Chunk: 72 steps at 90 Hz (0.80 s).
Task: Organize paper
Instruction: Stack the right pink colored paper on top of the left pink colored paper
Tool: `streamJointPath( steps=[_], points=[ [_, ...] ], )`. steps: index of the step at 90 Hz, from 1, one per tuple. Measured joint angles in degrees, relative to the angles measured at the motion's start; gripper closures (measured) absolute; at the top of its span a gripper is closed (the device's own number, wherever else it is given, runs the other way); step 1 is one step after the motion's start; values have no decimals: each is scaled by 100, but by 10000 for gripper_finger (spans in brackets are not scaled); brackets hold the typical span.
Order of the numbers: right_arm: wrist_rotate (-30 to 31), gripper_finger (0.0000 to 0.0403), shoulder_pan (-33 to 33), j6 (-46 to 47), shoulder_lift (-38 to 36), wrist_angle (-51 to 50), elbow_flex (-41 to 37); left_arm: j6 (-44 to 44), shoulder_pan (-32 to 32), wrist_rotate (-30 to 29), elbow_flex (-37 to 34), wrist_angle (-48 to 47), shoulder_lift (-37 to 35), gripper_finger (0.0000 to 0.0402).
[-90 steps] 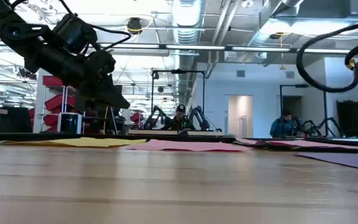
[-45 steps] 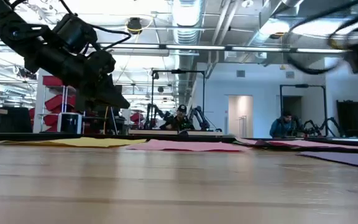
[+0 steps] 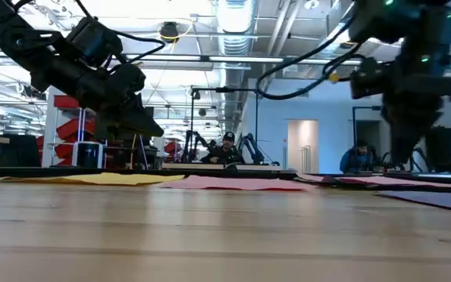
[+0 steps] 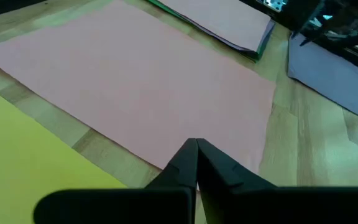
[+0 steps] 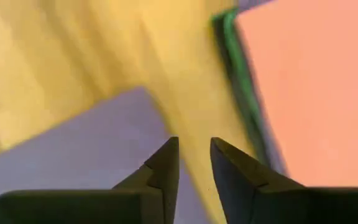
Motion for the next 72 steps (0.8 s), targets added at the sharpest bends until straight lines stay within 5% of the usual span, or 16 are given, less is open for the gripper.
streamJointPath(
  steps=[72],
  points=[
    [444, 310, -399, -1004, 2, 528, 0, -94, 0, 116, 0, -1, -1, 401]
  ],
)
